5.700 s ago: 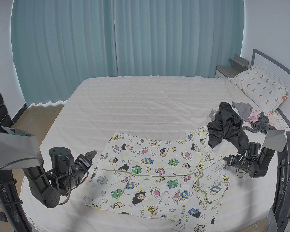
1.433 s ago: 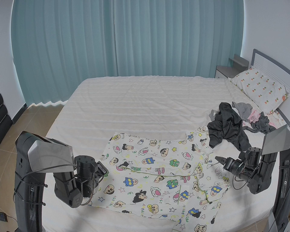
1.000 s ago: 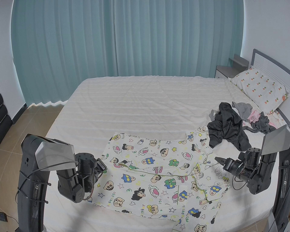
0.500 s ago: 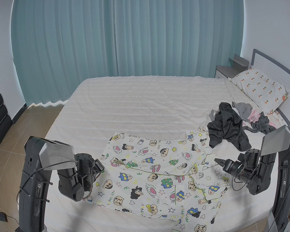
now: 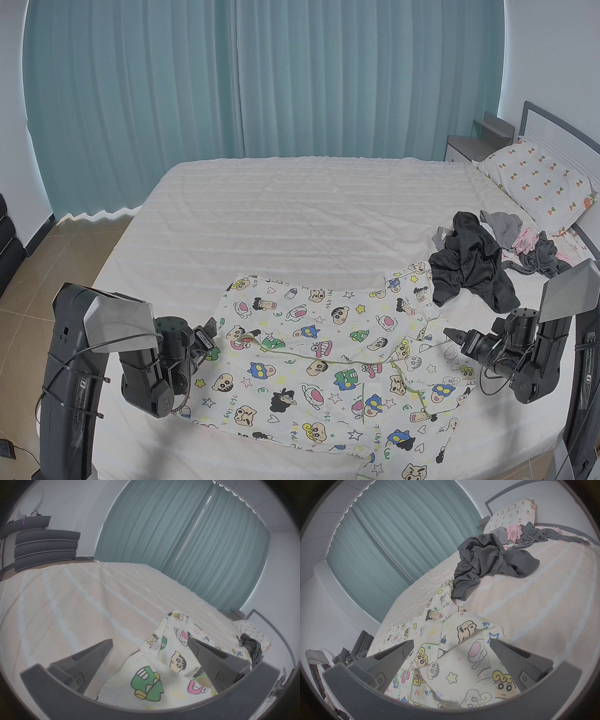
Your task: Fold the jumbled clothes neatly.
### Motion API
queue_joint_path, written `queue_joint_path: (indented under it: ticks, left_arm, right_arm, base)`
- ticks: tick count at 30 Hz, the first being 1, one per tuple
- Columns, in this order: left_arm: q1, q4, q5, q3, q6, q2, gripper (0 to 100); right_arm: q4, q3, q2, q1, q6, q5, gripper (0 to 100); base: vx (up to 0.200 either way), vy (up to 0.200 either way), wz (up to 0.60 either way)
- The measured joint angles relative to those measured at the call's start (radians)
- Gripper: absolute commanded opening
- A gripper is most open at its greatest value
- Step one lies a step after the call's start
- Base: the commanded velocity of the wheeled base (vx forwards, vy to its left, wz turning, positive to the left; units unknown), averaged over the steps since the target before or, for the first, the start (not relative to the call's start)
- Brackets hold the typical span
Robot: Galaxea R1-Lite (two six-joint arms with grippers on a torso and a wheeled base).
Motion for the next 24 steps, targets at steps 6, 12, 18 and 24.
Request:
queue_joint_path:
  ticks: [6,12,18,24]
  left_arm:
    - [0.010,-0.038,-0.042,0.106,-0.001,-0.036,100]
    - [0.009,-0.039,-0.186,0.289,-0.004,-0.112,100]
    - [0.015,-0.040,-0.384,0.481,-0.060,-0.208,100]
    - [0.020,-0.040,-0.436,0.557,-0.108,-0.267,100]
  right_arm:
    - [0.000,0.000,0.000,0.000,0.001,0.000,100]
    - [0.000,0.000,0.000,-0.002,0.003,0.001,100]
    - [0.000,0.004,-0.008,-0.008,0.007,0.003,100]
    - [0.000,0.020,-0.031,-0.012,0.008,0.003,100]
  base:
    - [0.000,0.000,0.00]
    - [0.000,0.000,0.00]
    - [0.000,0.000,0.00]
    - [-0.100,0.000,0.00]
